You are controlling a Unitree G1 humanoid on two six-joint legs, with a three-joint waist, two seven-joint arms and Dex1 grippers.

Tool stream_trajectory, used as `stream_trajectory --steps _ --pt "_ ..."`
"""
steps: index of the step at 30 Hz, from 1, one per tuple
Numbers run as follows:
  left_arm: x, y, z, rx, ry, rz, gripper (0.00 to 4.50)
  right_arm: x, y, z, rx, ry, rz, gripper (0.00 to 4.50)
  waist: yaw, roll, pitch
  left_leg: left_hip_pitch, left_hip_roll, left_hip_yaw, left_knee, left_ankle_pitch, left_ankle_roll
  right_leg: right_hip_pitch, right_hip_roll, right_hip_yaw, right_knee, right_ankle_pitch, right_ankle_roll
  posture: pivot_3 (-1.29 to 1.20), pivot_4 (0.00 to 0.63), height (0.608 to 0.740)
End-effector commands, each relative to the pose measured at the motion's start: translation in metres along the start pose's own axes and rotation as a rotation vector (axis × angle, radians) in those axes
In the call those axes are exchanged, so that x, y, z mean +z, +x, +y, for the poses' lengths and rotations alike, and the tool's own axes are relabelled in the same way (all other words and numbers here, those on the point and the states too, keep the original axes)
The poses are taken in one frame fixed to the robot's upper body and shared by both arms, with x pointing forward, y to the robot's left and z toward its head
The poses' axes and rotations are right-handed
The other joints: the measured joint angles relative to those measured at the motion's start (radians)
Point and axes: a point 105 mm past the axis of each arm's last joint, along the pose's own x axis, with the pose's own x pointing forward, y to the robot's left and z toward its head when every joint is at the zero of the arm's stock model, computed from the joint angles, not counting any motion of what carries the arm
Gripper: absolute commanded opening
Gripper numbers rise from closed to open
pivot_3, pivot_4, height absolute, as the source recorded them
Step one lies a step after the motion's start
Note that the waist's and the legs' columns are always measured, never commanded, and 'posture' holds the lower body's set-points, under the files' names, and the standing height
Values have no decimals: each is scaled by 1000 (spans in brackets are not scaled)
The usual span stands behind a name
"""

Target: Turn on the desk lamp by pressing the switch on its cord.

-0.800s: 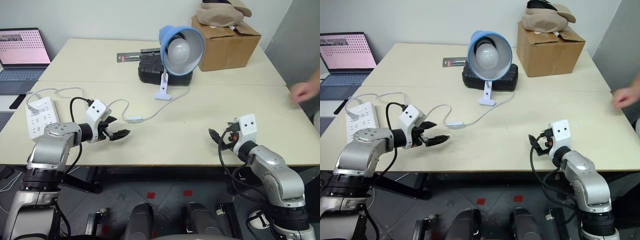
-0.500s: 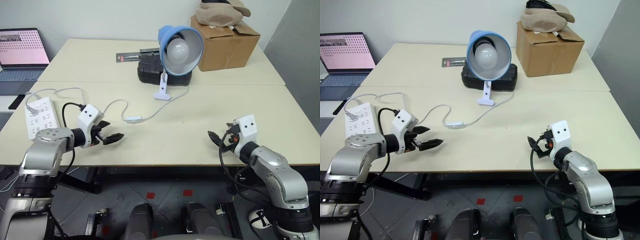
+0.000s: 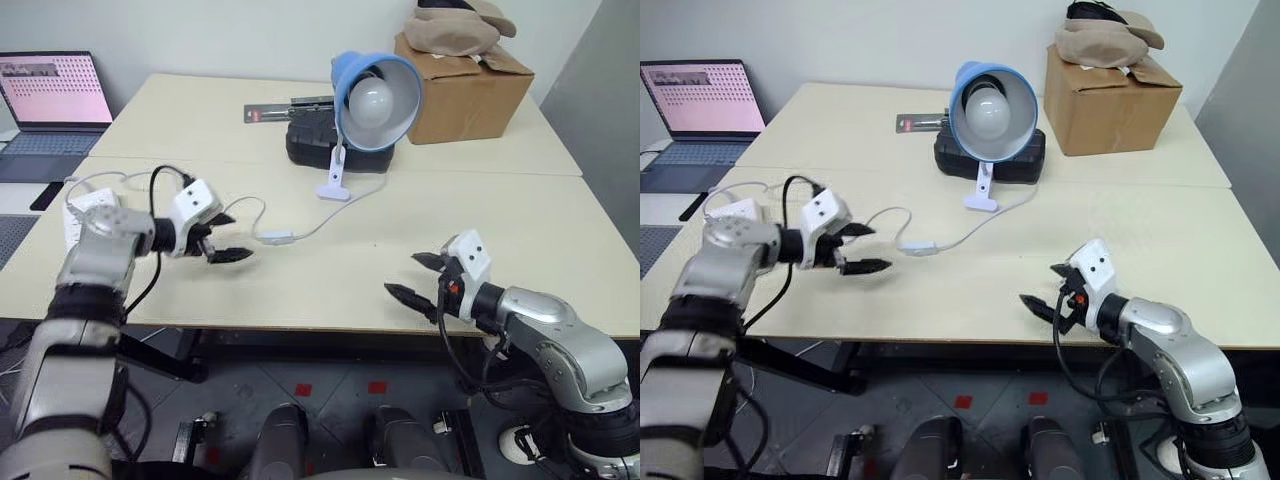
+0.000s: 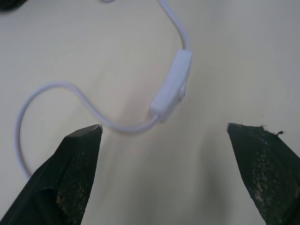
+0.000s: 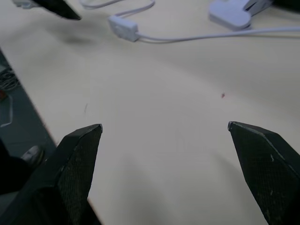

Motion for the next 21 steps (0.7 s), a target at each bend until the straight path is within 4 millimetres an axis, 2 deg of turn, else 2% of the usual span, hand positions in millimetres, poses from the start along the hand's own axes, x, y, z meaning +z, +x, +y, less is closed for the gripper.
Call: stream_trajectory --steps 1,4,10,15,21 --pt "4 9 4 -65 101 86 4448 12 -2 3 0 -39 -36 4500 1 0 0 -1 0 0 0 0 0 0 1 -1 -1 0 0 0 150 740" --pt "2 17 7 -75 156 165 4448 12 -5 0 -40 -41 -43 4500 0 -1 0 -2 0 0 0 0 0 -1 1 -1 -2 0 0 0 150 740" --pt "6 32 14 -7 193 193 4448 12 -12 2 -105 -18 -58 4500 -3 -1 0 -2 1 -1 0 0 0 0 2 -3 0 -1 3 0 150 740" --pt "16 40 16 40 158 121 3564 12 -14 2 -139 -4 -66 4500 -3 -1 0 -1 0 -1 2 0 0 1 1 -1 0 0 8 0 150 740" --pt "12 42 11 5 146 131 2284 10 -14 4 -143 5 -67 4500 -5 -1 0 -1 1 -1 2 1 1 1 1 -1 1 1 7 0 150 740"
